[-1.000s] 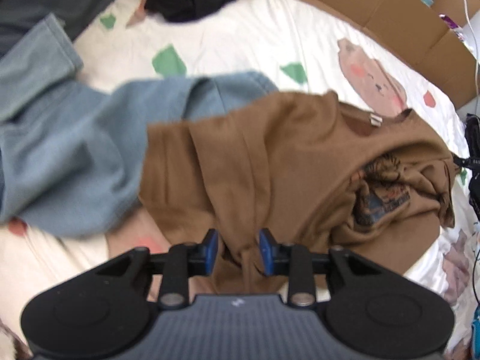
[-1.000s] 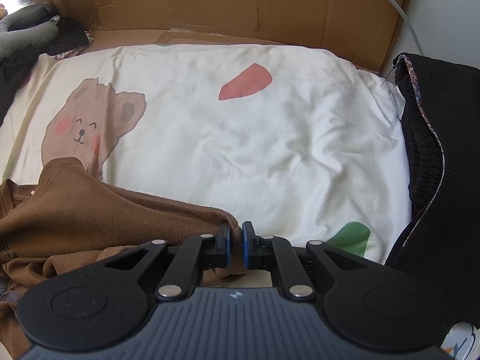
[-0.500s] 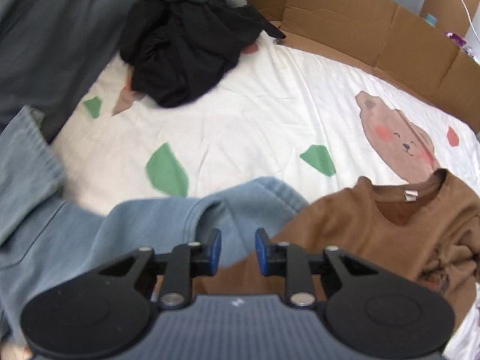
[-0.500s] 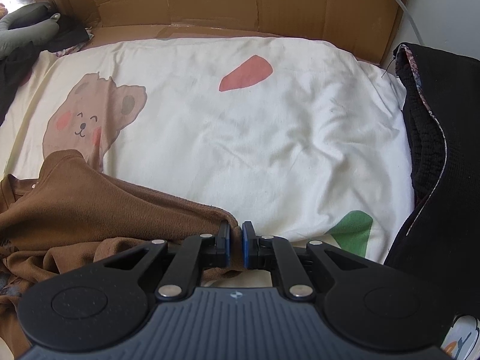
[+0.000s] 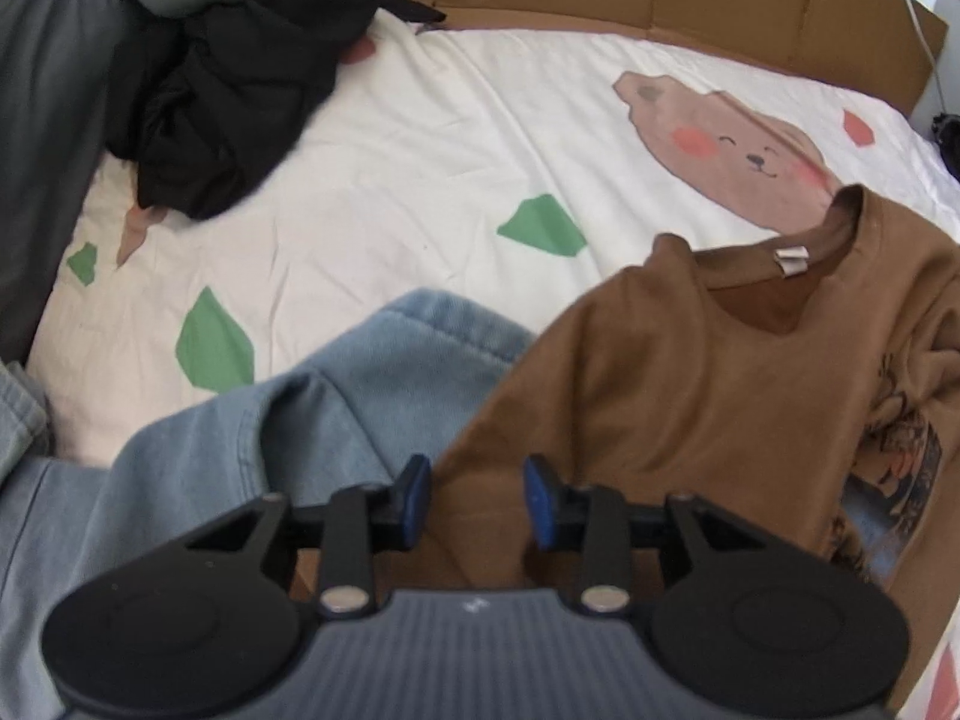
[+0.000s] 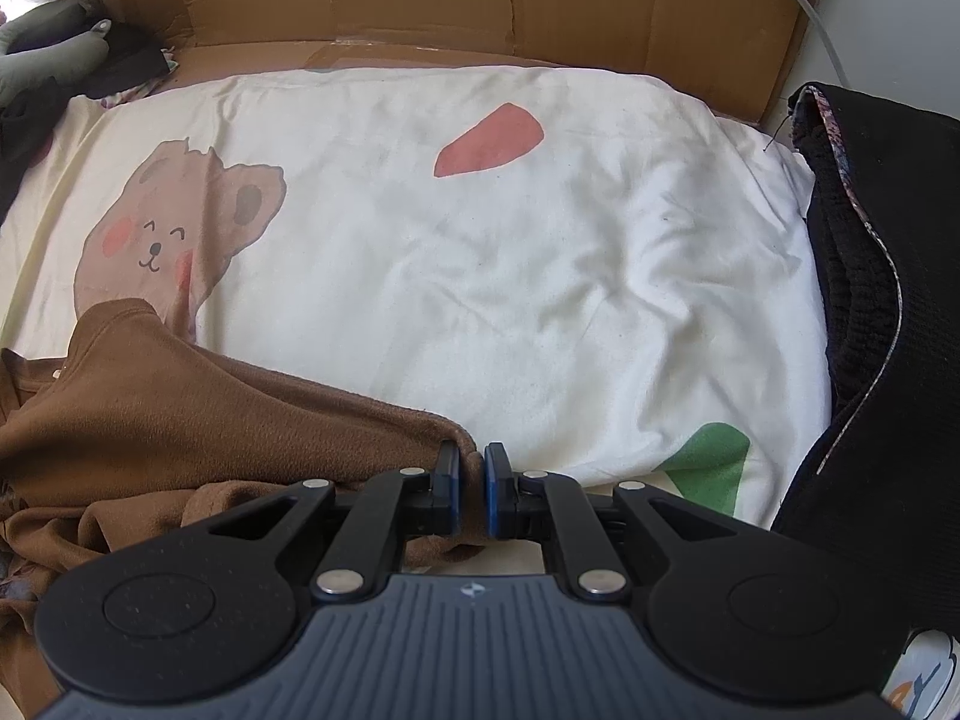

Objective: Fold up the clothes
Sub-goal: 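Open the left gripper and pull it back from the t-shirt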

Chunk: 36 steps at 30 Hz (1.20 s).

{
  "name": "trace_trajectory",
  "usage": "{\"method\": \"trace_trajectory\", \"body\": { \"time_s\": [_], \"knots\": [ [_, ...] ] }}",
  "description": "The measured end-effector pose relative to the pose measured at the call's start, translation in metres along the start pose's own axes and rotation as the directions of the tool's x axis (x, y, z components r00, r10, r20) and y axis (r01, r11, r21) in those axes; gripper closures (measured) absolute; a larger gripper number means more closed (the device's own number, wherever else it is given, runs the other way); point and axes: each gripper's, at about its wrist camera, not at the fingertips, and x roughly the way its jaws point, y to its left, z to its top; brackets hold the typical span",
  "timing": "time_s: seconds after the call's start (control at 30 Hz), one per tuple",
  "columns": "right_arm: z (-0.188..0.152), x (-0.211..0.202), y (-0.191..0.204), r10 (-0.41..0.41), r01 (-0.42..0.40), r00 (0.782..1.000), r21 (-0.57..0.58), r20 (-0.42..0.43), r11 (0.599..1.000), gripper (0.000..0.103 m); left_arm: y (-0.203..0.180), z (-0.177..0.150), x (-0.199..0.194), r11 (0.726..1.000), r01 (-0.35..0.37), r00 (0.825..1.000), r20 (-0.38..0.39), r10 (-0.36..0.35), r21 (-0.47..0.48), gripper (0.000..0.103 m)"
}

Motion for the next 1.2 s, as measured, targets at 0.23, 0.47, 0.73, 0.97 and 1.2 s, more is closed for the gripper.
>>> {"method": "trace_trajectory", "body": {
  "time_s": [0.23,0.47,0.73,0.97,1.2],
  "knots": [
    [-0.003,0.002,0.001,-0.001,0.001,1.0,0.006,-0.006,1.0,0.096,-0.014,-0.016,0.0,0.997,0.065,0.997,-0.041,-0.067,-0.047,0.067],
    [-0.003,0.001,0.0,0.002,-0.002,1.0,0.004,-0.004,1.0,0.096,-0.016,-0.017,-0.005,0.993,0.096,0.994,-0.038,-0.099,-0.076,0.1],
    [-0.003,0.002,0.0,0.001,-0.001,1.0,0.008,-0.002,1.0,0.096,-0.02,-0.018,-0.011,0.983,0.149,0.988,-0.034,-0.153,-0.106,0.101],
    [-0.003,0.003,0.0,0.0,0.0,1.0,0.006,-0.004,1.0,0.096,-0.024,-0.021,-0.011,0.946,0.234,0.971,0.014,-0.237,-0.225,0.103],
    [-0.003,0.006,0.0,-0.002,0.002,1.0,0.011,-0.006,1.0,0.096,-0.03,-0.012,-0.04,0.912,0.318,0.948,0.117,-0.297,-0.258,0.103]
  ]
}}
